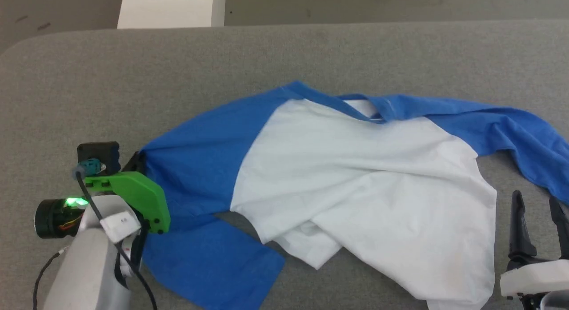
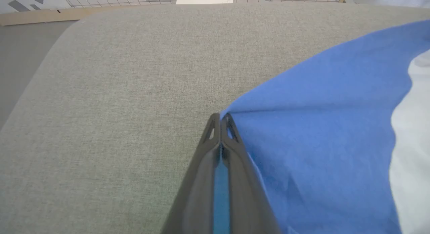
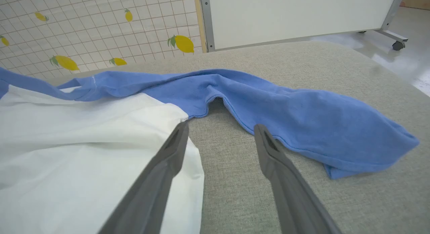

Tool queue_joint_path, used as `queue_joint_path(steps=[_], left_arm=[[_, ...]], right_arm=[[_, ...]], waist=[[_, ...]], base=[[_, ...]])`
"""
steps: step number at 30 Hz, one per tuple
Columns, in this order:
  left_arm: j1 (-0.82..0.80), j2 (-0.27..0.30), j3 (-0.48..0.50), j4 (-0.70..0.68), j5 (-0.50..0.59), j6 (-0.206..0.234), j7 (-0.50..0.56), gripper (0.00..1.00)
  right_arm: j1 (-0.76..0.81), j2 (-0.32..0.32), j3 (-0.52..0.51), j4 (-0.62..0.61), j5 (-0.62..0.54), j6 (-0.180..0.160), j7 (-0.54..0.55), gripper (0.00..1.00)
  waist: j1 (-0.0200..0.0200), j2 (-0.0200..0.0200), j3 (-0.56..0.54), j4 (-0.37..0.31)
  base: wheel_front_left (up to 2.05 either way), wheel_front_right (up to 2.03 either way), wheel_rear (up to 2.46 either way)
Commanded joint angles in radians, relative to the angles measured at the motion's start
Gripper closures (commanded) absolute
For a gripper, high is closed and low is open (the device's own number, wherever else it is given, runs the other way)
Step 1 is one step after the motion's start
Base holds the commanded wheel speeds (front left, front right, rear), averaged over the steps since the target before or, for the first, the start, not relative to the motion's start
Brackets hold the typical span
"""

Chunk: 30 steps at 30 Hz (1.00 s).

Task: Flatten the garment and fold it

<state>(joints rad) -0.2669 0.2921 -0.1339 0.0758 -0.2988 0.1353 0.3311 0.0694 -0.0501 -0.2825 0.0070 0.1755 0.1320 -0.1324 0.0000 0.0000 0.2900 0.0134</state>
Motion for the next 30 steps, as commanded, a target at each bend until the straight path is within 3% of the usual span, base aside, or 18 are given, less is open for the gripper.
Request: queue_joint_path(steps=[1,3,4,5,6,12,18,25,30], left_arm=[[-0.027,0.007,0.004,0.044,0.006,0.010,-0.005,1.00],[-0.050,-0.002,0.016,0.110,0.002,0.028,-0.013,1.00],[-0.058,0.000,0.015,0.145,0.010,0.037,-0.015,0.94],[-0.065,0.000,0.013,0.168,0.016,0.042,-0.022,0.55],[-0.073,-0.007,0.021,0.187,0.015,0.052,-0.045,0.00],[-0.070,-0.062,0.046,0.172,-0.038,0.033,-0.198,0.00],[0.055,-0.117,0.072,-0.031,-0.061,0.049,-0.363,0.00],[0.271,-0.172,0.071,-0.158,-0.050,0.081,-0.528,0.00],[0.376,-0.204,0.060,-0.135,-0.069,0.096,-0.563,0.00]], right_arm=[[-0.022,0.000,0.003,-0.005,-0.004,-0.001,-0.004,0.00],[-0.029,0.000,0.002,-0.004,-0.005,-0.001,-0.004,0.00],[-0.033,0.000,0.002,-0.002,-0.006,-0.001,-0.006,0.00],[-0.036,0.000,0.002,0.000,-0.006,-0.001,-0.006,0.00],[-0.039,0.000,0.004,0.002,-0.006,-0.001,-0.007,0.00],[-0.037,0.000,0.004,0.013,-0.008,-0.001,-0.012,0.00],[-0.024,0.000,0.059,-0.037,-0.007,-0.001,0.030,0.00],[0.015,-0.001,0.250,-0.180,-0.021,-0.001,0.255,0.00],[0.024,-0.073,0.395,-0.249,0.004,-0.001,0.454,0.00]], waist=[[0.0000,0.0000,0.029,-0.010],[0.0000,0.0000,0.045,-0.017],[0.0000,0.0000,0.053,-0.021],[0.0000,0.0000,0.057,-0.023],[0.0000,0.0000,0.062,-0.027],[0.0000,0.0000,0.044,-0.026],[0.0000,0.0000,-0.024,-0.004],[0.0000,0.0000,-0.086,0.020],[0.0000,0.0000,-0.100,0.033]], base=[[0.00,0.00,0.00],[0.00,0.00,0.00],[0.00,0.00,0.00],[0.00,0.00,0.00],[0.00,0.00,0.00],[0.00,0.00,0.00],[0.00,0.00,0.00],[0.00,0.00,0.00],[0.00,0.00,0.00]])
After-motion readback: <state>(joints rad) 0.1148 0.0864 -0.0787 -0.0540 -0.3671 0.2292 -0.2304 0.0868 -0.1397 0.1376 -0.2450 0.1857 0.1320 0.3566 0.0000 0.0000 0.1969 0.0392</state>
